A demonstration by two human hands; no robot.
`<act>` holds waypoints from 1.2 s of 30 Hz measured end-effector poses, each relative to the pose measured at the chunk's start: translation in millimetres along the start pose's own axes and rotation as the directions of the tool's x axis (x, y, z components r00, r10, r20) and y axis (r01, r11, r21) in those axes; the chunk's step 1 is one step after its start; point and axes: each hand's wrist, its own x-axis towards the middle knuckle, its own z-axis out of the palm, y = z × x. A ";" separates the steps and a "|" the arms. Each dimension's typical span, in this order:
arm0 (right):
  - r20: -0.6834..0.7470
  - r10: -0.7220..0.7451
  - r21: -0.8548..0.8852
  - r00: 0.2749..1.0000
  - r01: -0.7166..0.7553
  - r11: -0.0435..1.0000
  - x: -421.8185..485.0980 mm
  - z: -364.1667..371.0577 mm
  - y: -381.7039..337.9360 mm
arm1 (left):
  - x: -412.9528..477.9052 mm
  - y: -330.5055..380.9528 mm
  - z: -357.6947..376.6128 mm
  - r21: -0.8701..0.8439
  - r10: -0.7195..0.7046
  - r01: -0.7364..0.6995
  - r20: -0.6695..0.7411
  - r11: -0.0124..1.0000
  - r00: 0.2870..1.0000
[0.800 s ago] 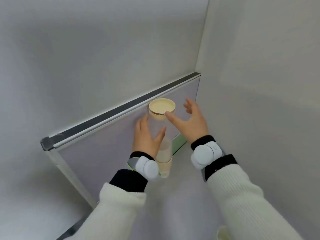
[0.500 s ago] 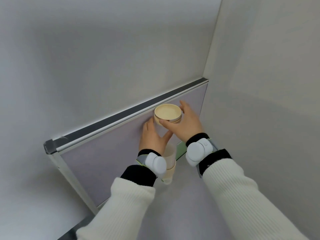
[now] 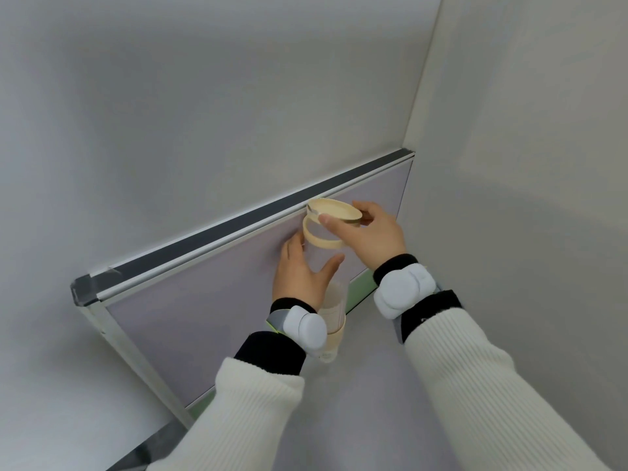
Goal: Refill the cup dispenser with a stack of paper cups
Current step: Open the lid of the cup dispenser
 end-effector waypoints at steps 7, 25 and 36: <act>-0.046 0.198 0.024 0.979 -0.197 0.980 25.4 -17.7 -16.1 | 0.1 -1.2 0.7 0.017 0.018 -0.018 -0.027 1.000 0.999; 0.065 0.406 0.177 0.911 -0.411 0.894 45.4 -30.5 -8.6 | -1.9 -3.9 3.5 0.012 0.005 -0.005 -0.021 1.000 1.000; -0.010 0.366 0.280 0.930 -0.349 0.894 32.7 -37.7 10.5 | -2.0 -7.9 6.2 0.000 0.011 -0.011 -0.010 1.000 1.000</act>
